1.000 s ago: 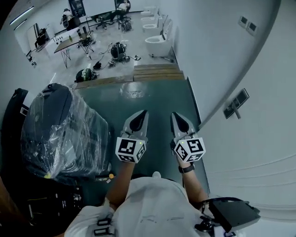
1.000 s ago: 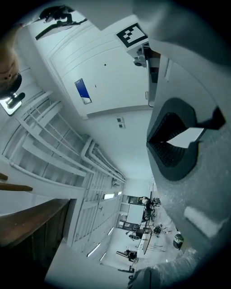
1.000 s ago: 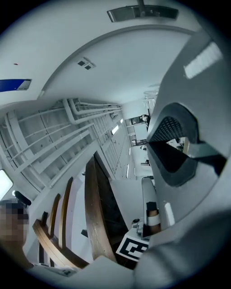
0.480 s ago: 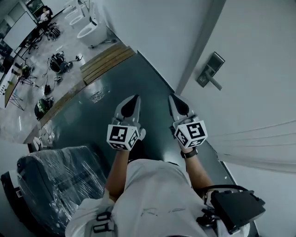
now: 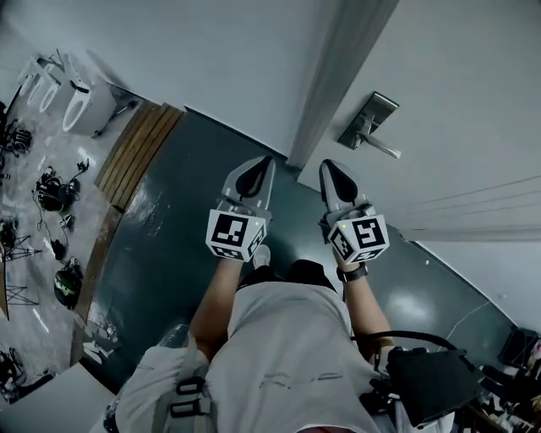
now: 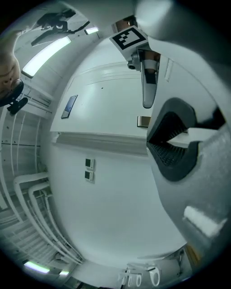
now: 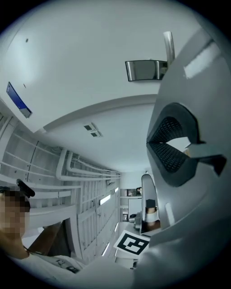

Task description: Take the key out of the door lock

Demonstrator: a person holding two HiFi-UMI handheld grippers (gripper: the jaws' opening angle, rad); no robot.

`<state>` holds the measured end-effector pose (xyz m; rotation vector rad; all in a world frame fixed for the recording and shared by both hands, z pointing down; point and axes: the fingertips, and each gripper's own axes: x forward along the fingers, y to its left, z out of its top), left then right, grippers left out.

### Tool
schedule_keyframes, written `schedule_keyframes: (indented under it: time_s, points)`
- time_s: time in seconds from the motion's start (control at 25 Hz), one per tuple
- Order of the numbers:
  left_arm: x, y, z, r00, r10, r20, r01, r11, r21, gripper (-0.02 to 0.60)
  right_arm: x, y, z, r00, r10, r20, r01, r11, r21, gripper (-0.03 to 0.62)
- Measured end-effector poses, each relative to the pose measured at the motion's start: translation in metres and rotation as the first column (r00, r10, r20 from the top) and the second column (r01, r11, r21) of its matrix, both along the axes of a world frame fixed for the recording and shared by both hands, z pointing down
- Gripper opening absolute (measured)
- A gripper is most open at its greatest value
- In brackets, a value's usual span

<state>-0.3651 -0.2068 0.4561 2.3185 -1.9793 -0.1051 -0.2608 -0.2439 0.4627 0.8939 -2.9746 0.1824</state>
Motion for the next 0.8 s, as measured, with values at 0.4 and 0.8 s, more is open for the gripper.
schedule_keyframes:
  time_s: [0.4, 0.8]
  points:
    - [0.061, -0.102, -0.012, 0.955, 0.295, -0.023, -0.295, 0.955, 0.025, 0.000, 0.058, -0.058, -0.008, 0.960, 0.279, -0.016, -0.279, 0.960, 0.018, -0.008]
    - [0.091, -0.159, -0.037, 0.931, 0.364, 0.031, -0.365, 0.928, 0.074, 0.000, 0.103, -0.097, -0.013, 0.927, 0.373, 0.027, -0.373, 0.928, 0.000, -0.007]
